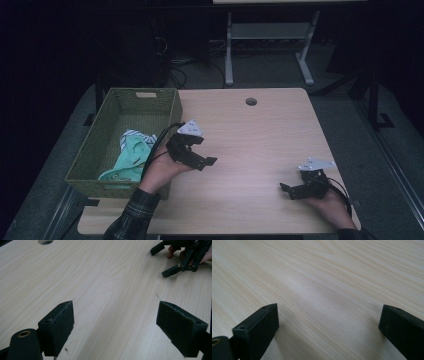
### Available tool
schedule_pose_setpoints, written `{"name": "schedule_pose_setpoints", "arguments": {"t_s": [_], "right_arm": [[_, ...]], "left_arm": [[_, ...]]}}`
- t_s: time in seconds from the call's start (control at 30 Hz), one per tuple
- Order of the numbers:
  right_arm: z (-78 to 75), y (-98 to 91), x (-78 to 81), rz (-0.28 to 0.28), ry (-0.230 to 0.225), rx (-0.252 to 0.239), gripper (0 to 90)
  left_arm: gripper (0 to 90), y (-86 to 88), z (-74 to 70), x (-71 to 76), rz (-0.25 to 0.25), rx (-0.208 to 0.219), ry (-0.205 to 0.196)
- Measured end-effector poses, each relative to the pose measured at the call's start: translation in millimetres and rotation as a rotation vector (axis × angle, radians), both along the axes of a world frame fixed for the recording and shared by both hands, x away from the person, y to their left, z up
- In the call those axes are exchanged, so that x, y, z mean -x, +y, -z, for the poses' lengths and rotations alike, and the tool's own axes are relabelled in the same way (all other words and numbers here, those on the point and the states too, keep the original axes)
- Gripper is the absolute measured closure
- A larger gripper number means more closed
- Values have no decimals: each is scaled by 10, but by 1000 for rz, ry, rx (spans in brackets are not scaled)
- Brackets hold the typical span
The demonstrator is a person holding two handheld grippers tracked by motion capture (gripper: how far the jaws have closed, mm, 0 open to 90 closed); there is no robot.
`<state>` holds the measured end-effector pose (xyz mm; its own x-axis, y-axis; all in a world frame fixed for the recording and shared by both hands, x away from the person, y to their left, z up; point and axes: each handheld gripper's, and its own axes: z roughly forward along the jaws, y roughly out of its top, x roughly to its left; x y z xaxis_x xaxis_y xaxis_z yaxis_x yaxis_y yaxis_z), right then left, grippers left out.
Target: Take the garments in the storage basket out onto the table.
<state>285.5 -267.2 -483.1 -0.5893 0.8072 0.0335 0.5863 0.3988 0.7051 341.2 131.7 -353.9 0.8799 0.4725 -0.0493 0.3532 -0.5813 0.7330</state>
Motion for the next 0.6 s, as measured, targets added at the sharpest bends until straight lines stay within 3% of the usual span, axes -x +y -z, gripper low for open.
{"name": "schedule_pose_setpoints", "arguments": {"t_s": [0.6], "right_arm": [[-1,7,-7,4,0,3,23]], "left_arm": [[141,258,-108,-25,-61,10,-12]]}}
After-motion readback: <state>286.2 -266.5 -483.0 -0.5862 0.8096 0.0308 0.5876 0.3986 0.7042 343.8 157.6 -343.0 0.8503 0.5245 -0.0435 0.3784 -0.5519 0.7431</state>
